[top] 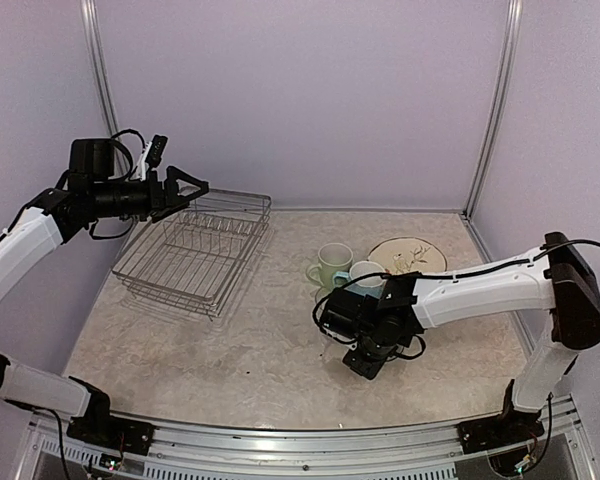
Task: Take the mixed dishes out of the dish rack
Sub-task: Place the bowl at the center of the board.
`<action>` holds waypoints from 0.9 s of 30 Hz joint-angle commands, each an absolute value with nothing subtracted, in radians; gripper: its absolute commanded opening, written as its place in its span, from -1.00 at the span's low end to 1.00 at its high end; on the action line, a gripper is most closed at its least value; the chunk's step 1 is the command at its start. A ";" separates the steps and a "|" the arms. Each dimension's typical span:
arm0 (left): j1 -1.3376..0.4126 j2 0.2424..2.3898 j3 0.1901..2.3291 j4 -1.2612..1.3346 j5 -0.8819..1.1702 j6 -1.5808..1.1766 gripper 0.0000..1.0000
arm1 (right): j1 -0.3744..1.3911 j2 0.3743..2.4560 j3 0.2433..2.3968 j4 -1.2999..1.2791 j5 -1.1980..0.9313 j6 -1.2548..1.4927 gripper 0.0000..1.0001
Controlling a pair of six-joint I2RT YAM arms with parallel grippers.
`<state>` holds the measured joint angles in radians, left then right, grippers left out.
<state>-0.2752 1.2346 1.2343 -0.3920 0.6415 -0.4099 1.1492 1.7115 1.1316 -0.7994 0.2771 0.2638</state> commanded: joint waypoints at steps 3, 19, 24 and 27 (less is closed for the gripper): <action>-0.274 1.235 1.248 -0.415 0.621 -0.384 0.98 | 1.150 1.730 1.112 -0.744 0.346 0.261 -0.95; -0.274 1.221 1.241 -0.410 0.593 -0.370 0.98 | 1.149 1.544 1.181 -0.694 0.406 0.290 0.29; -0.277 1.191 1.262 -0.429 0.488 -0.366 0.98 | 1.124 1.393 1.199 -0.596 0.574 0.279 0.82; -0.279 1.158 1.298 -0.461 0.392 -0.373 0.98 | 1.083 1.315 1.221 -0.542 0.681 0.280 0.98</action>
<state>-0.2764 1.2160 1.2358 -0.4133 0.5285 -0.3878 1.1316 1.4006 1.1839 -0.6315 0.4976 0.2775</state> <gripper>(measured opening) 0.990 0.950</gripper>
